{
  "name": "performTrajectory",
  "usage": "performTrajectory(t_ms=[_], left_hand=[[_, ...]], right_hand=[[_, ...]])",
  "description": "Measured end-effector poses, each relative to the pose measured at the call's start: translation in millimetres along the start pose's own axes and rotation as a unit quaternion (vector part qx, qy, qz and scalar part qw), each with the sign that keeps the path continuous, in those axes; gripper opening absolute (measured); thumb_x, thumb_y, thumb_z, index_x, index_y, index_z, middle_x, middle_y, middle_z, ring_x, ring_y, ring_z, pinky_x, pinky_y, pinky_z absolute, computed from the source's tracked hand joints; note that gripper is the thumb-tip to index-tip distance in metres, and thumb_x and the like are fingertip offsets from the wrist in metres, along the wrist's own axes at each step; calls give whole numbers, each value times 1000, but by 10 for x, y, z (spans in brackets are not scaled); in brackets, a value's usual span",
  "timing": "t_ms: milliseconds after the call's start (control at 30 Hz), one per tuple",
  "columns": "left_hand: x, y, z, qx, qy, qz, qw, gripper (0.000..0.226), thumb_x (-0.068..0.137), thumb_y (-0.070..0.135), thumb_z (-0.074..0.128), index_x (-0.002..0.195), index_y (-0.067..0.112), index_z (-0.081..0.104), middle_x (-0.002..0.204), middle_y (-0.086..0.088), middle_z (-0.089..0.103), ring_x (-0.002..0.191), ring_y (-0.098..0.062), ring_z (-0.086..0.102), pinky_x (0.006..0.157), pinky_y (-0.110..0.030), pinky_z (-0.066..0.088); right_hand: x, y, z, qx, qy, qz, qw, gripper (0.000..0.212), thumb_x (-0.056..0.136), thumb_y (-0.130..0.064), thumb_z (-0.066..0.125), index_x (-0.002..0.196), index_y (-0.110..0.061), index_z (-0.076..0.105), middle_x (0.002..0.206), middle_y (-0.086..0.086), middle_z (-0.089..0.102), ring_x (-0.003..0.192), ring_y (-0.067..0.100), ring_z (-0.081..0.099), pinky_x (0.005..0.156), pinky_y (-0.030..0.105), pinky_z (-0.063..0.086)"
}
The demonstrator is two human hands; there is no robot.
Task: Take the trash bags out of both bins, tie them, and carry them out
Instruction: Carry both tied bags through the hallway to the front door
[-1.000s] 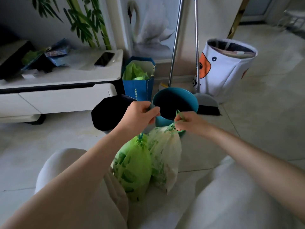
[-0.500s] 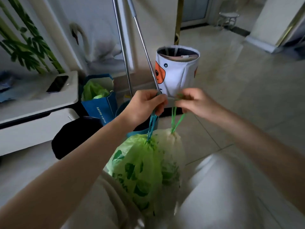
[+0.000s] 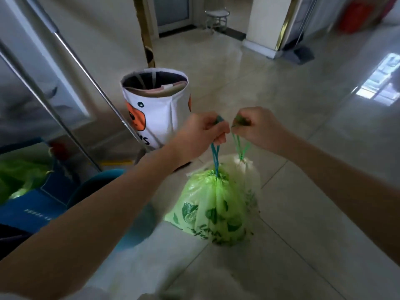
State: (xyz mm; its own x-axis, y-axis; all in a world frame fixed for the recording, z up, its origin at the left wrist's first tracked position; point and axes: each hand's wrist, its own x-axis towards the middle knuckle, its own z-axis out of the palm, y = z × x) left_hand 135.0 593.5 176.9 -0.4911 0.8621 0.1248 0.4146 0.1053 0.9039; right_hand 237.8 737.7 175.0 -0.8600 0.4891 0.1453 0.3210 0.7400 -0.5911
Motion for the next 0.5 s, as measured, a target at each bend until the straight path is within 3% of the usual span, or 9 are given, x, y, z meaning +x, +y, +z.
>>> performTrajectory(t_ms=[133,233,367,500], left_hand=[[718,56,224,14,-40,4,999,17,93,12,55,79,10,64,62,5,64,55,3,59,62,-10,47],[1084,349,345,50,-67,14,996,15,93,15,55,84,12,67,66,9,66,63,-2,63,68,-17,51],[1484,992,385,113,-116,26,986,15,92,21,55,86,14,67,70,11,68,76,-8,66,80,-33,52],[1848,1771,369,138,-118,48,982,18,92,23,54,83,12,65,74,5,68,77,-16,64,79,-37,49]], right_hand=[[337,405,-361,-3,22,44,999,12,77,-11,64,68,-18,59,62,-5,54,60,12,50,54,23,35],[501,533,-822,-21,43,72,996,4,76,-10,63,72,-11,62,62,-6,54,65,17,52,55,18,35],[578,491,-1593,-28,85,98,991,5,77,-9,63,79,-5,62,71,8,61,72,22,55,61,26,34],[549,352,-2416,-45,114,95,988,9,80,-6,58,72,-5,53,60,6,49,58,25,48,57,27,30]])
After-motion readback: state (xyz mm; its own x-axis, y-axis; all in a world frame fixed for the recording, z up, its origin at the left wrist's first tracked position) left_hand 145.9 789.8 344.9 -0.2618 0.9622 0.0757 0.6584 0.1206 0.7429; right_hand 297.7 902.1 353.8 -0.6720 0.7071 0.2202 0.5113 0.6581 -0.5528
